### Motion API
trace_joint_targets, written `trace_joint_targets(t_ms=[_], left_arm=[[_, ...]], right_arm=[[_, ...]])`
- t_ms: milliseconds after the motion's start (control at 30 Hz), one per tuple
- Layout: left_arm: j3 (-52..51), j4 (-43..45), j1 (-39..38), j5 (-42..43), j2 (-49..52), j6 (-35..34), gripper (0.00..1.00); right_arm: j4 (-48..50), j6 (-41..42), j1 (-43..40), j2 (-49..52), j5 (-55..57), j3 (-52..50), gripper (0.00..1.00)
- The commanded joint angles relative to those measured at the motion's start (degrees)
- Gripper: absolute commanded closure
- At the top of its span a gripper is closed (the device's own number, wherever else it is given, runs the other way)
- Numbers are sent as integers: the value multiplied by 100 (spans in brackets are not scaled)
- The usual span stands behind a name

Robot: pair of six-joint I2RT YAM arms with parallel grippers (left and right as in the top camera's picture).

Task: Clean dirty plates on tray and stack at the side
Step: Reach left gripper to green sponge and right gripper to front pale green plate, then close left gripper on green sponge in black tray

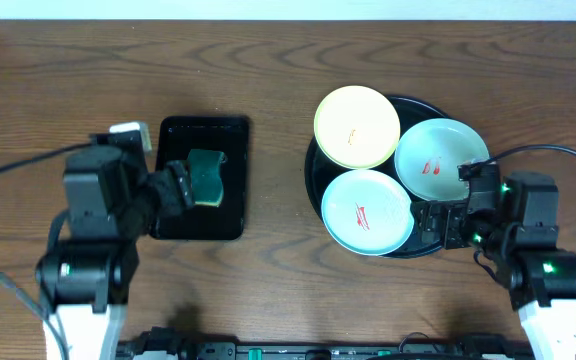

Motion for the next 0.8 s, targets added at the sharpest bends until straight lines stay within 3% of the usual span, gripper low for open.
trace_joint_targets(t_ms=[0,133,300,467,767], left_arm=[[358,20,-103,68,686,201,19],[490,11,-238,50,1480,286,21],[487,15,-302,55,2413,282,36],[487,240,-302,55,3241,284,44],[487,656,-302,50,4133,286,45]], right_arm=[[-98,258,63,337,269,116,5],[-216,299,63,785,264,116,9],[-240,299,66,1314,267,116,16],[-125,299,66,1757,267,116,22],[-37,297,63,2006,330,116,27]])
